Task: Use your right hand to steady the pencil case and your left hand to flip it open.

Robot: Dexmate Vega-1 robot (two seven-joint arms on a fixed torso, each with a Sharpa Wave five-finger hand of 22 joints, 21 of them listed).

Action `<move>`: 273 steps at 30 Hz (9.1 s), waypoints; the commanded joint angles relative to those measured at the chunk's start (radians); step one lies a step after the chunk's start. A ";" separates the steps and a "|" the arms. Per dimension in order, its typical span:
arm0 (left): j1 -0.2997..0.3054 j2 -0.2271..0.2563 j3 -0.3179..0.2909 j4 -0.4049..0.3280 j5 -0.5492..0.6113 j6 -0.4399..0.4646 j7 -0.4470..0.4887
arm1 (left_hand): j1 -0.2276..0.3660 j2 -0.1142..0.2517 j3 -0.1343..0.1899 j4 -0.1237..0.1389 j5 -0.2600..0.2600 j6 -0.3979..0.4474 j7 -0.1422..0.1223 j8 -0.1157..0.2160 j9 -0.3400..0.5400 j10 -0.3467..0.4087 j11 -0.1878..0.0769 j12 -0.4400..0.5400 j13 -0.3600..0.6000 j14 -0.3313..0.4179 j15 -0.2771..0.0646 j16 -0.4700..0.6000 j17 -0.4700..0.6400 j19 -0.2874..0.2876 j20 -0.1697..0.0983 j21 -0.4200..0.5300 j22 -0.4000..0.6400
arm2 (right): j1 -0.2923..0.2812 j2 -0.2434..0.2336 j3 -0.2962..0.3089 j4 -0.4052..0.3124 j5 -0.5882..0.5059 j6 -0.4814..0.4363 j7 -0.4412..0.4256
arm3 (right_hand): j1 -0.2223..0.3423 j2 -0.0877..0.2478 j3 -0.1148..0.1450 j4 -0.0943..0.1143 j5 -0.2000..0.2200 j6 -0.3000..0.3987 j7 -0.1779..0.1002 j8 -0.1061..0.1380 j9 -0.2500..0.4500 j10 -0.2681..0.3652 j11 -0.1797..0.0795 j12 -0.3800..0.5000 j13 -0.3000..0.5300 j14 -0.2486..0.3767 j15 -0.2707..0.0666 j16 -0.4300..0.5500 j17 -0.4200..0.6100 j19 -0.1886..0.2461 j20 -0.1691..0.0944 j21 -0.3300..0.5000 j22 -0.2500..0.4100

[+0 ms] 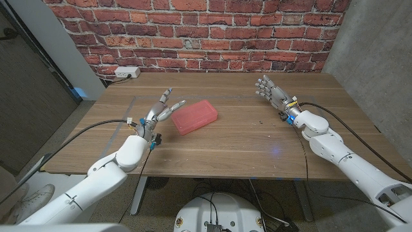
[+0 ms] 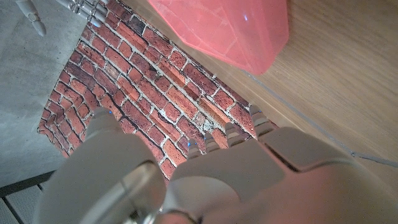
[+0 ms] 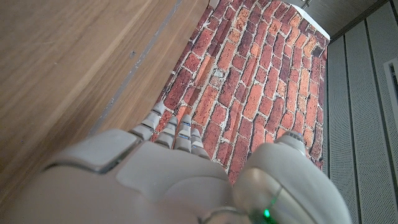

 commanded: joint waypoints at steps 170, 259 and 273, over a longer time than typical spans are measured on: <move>-0.586 -0.329 0.228 0.479 -0.269 -0.169 -0.484 | 1.229 0.113 0.428 -0.164 0.312 0.360 0.071 0.210 0.170 0.102 0.058 0.073 0.230 0.232 -0.136 0.704 0.747 0.367 -0.301 1.063 0.365 | -0.140 0.015 0.114 -0.108 0.191 0.060 0.062 | 0.062 -0.058 -0.070 -0.055 0.035 -0.220 -0.066 0.007 0.009 -0.150 0.153 0.004 -0.001 0.040 0.169 0.014 -0.001 0.217 0.136 -0.137 0.006; -0.788 -0.568 0.287 0.900 -0.555 -0.083 -1.005 | 1.224 0.111 0.465 -0.161 0.284 0.446 0.068 0.322 0.286 0.193 0.040 0.090 0.263 0.284 -0.170 0.773 0.701 0.326 -0.321 1.144 0.287 | -0.170 -0.062 0.078 -0.303 0.015 0.103 -0.052 | 0.215 -0.032 -0.161 -0.092 0.064 -0.331 -0.047 0.022 0.004 -0.201 0.164 0.049 -0.003 0.089 0.203 0.014 -0.003 0.450 0.138 -0.267 0.005; -0.792 -0.567 0.300 0.897 -0.543 -0.068 -1.004 | 1.226 0.111 0.468 -0.162 0.280 0.452 0.072 0.331 0.296 0.192 0.027 0.089 0.269 0.286 -0.168 0.779 0.695 0.319 -0.319 1.155 0.277 | -0.171 -0.093 0.065 -0.338 0.005 0.045 -0.060 | 0.221 -0.021 -0.158 -0.090 0.061 -0.346 -0.067 0.018 0.005 -0.192 0.163 0.047 -0.001 0.089 0.204 0.011 -0.002 0.450 0.137 -0.270 0.005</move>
